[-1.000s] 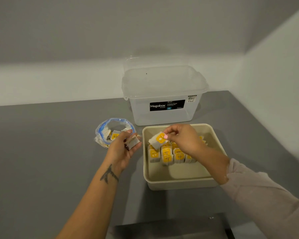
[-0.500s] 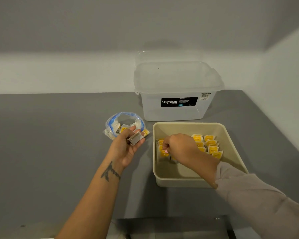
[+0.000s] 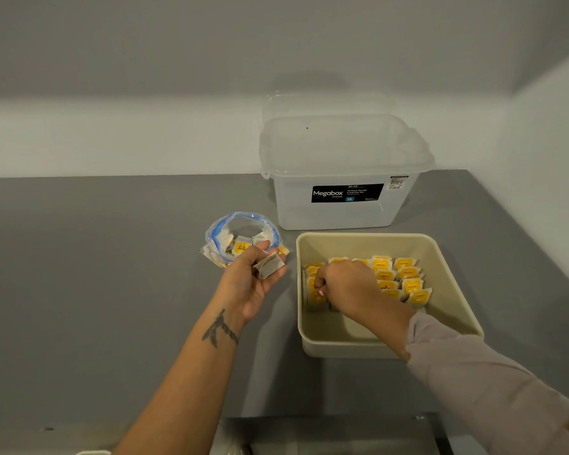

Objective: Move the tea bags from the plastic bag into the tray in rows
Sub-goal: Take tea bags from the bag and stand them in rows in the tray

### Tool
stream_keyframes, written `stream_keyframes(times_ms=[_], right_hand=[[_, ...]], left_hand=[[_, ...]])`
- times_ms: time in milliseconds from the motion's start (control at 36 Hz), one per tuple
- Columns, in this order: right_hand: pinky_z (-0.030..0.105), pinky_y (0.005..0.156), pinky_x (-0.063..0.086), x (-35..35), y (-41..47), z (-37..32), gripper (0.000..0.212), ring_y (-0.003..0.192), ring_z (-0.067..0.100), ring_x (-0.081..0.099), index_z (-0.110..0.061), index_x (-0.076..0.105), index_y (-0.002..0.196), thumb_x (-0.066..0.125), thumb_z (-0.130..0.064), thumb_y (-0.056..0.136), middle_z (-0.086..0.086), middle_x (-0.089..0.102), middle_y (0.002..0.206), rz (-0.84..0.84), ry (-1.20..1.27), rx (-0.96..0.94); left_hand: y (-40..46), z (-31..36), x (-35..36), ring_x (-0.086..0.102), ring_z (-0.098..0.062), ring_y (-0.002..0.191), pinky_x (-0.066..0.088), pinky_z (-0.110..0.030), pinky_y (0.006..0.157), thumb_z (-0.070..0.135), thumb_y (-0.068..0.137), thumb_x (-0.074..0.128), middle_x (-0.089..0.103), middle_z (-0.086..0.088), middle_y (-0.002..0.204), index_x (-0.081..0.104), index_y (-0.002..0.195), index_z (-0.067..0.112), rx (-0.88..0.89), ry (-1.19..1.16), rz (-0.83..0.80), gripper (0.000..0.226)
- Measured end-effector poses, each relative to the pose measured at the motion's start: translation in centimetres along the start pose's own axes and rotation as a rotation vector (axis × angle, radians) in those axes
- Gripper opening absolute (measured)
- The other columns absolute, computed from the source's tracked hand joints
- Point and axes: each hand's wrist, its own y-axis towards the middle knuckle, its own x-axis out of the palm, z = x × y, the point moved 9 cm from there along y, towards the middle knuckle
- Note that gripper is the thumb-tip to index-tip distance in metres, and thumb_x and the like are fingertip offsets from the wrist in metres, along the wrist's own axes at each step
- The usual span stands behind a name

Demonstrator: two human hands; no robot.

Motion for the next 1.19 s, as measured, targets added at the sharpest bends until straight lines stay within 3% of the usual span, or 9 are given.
stream_keyframes(times_ms=[306, 472, 556, 639, 806, 917, 1000, 1111, 1194], right_hand=[[0.029, 0.084, 0.046, 0.2, 0.1, 0.6, 0.020, 0.098, 0.021, 0.060, -0.030, 0.068, 0.108, 0.060, -0.034, 0.090, 0.000, 0.066, 0.109, -0.026, 0.059, 0.044], [0.026, 0.070, 0.043, -2.4, -0.2, 1.5, 0.020, 0.091, 0.018, 0.059, -0.026, 0.061, 0.107, 0.059, -0.034, 0.090, -0.005, 0.063, 0.098, 0.126, 0.224, 0.056], [0.028, 0.070, 0.045, -4.7, -0.5, 1.3, 0.023, 0.085, 0.016, 0.059, -0.023, 0.058, 0.108, 0.060, -0.021, 0.086, -0.009, 0.059, 0.086, 0.261, 0.423, 0.007], [0.029, 0.070, 0.048, -6.7, -0.9, 0.2, 0.034, 0.082, 0.010, 0.056, -0.027, 0.059, 0.111, 0.065, -0.014, 0.080, -0.010, 0.056, 0.088, 0.349, 0.572, -0.095], [0.023, 0.066, 0.042, -8.2, -1.2, -2.0, 0.038, 0.076, 0.003, 0.049, -0.037, 0.059, 0.122, 0.065, -0.031, 0.085, -0.014, 0.047, 0.088, 0.304, 0.465, -0.194], [0.024, 0.067, 0.038, -8.1, -0.6, -1.8, 0.017, 0.078, 0.007, 0.050, -0.033, 0.068, 0.106, 0.058, -0.031, 0.091, -0.011, 0.048, 0.085, 0.261, 0.426, -0.146], [0.027, 0.071, 0.045, -8.2, -0.3, -1.0, 0.013, 0.077, 0.007, 0.055, -0.025, 0.070, 0.096, 0.059, -0.024, 0.091, -0.009, 0.059, 0.086, 0.261, 0.575, -0.123], [0.014, 0.064, 0.041, -8.6, -0.3, 0.0, 0.016, 0.065, -0.010, 0.055, -0.030, 0.068, 0.084, 0.063, -0.016, 0.088, -0.015, 0.067, 0.082, 0.277, 0.766, -0.113], [0.008, 0.063, 0.039, -8.5, -0.3, 0.6, 0.022, 0.065, -0.011, 0.056, -0.033, 0.067, 0.081, 0.064, -0.013, 0.087, -0.014, 0.069, 0.083, 0.266, 0.826, -0.104]], left_hand=[[0.6, -0.5, 0.0, 0.066, -0.027, 0.100, 0.058, -0.033, 0.069, 0.000, 0.090, 0.047, 0.061, -0.018, 0.120, 0.053, 0.126, 0.004, -0.014, 0.004, 0.008, 0.037], [0.9, -0.5, 0.8, 0.064, -0.030, 0.103, 0.058, -0.032, 0.067, -0.002, 0.091, 0.049, 0.064, -0.018, 0.114, 0.057, 0.119, 0.003, -0.034, 0.019, -0.024, 0.030], [0.9, -0.5, 1.6, 0.064, -0.028, 0.092, 0.058, -0.031, 0.065, -0.002, 0.092, 0.046, 0.064, -0.017, 0.103, 0.056, 0.115, 0.001, -0.027, 0.017, -0.071, 0.026], [0.9, -0.5, 2.4, 0.066, -0.025, 0.080, 0.059, -0.031, 0.061, 0.004, 0.092, 0.048, 0.066, -0.015, 0.090, 0.056, 0.109, -0.001, -0.009, 0.022, -0.116, 0.019], [0.6, -1.0, 4.1, 0.066, -0.022, 0.076, 0.057, -0.030, 0.070, 0.012, 0.092, 0.044, 0.069, -0.013, 0.086, 0.062, 0.092, 0.002, -0.019, 0.078, -0.223, 0.021], [0.6, -1.6, 4.6, 0.067, -0.025, 0.084, 0.054, -0.034, 0.079, 0.021, 0.097, 0.037, 0.069, -0.016, 0.094, 0.059, 0.109, -0.002, -0.030, 0.102, -0.241, 0.034], [0.6, -2.1, 4.5, 0.066, -0.028, 0.088, 0.056, -0.035, 0.076, 0.031, 0.101, 0.030, 0.067, -0.019, 0.100, 0.054, 0.121, -0.003, -0.086, 0.097, -0.224, 0.046], [0.2, -3.5, 4.6, 0.067, -0.032, 0.091, 0.058, -0.037, 0.070, 0.046, 0.100, 0.025, 0.064, -0.025, 0.112, 0.058, 0.117, -0.001, -0.255, 0.159, -0.253, 0.060], [-0.2, -3.6, 5.1, 0.071, -0.027, 0.080, 0.058, -0.035, 0.068, 0.038, 0.100, 0.035, 0.068, -0.022, 0.101, 0.059, 0.113, -0.003, -0.301, 0.112, -0.291, 0.049]])
